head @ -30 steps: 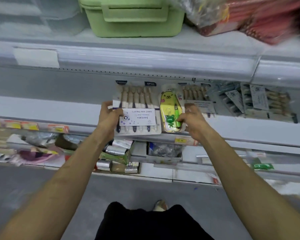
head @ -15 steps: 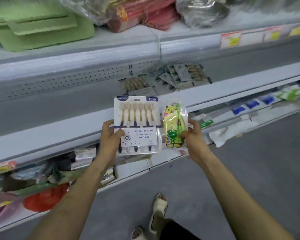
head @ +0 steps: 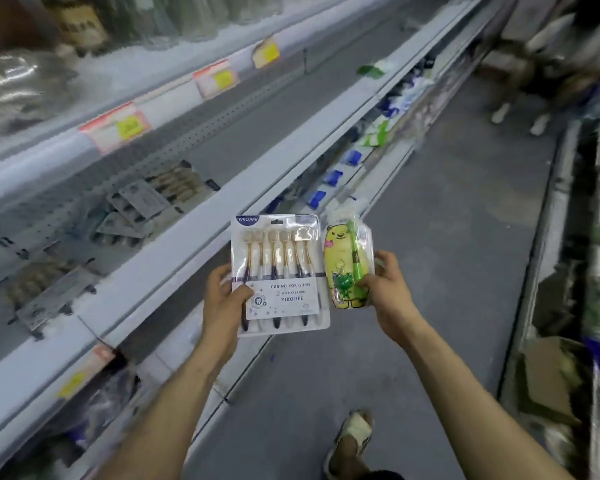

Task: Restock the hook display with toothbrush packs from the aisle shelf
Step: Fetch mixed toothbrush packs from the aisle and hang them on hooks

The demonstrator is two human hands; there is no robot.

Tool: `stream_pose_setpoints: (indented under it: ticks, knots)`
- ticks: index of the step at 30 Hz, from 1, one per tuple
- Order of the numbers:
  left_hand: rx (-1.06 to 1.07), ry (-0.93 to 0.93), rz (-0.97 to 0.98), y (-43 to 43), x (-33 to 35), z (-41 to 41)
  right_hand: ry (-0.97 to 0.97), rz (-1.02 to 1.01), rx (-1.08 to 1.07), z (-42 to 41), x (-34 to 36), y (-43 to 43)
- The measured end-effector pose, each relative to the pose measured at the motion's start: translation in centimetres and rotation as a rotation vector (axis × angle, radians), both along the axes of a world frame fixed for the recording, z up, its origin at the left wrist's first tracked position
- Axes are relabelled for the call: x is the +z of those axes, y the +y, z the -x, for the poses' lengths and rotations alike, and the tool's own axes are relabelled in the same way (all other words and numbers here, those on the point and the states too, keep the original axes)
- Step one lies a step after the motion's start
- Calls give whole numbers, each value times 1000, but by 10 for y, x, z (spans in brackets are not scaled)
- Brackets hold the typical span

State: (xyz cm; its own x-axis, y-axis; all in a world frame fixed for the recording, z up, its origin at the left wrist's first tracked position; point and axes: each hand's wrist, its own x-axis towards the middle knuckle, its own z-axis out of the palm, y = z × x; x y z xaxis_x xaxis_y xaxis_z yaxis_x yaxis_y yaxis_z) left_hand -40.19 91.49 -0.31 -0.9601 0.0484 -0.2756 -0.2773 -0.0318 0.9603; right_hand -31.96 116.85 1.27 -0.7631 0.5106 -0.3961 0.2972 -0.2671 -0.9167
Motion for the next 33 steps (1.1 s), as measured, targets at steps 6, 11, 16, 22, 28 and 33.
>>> stream_pose_setpoints:
  ticks: [6, 11, 16, 22, 28, 33]
  knots:
    - [-172, 27, 13, 188, 12, 42, 34, -29, -114, -7, 3, 162]
    - [-298, 20, 17, 315, 30, 70, 64, -5, -262, -12, 14, 270]
    - [-376, 14, -29, 431, 37, 119, 77, 14, -431, 6, 11, 364]
    - [-538, 15, -51, 574, 25, 205, 130, 28, -613, 67, -2, 475]
    - [-724, 47, -66, 723, 40, 307, 117, -62, -752, 160, 33, 595]
    - [-882, 88, -64, 849, 64, 375, 128, -171, -875, 203, 70, 689]
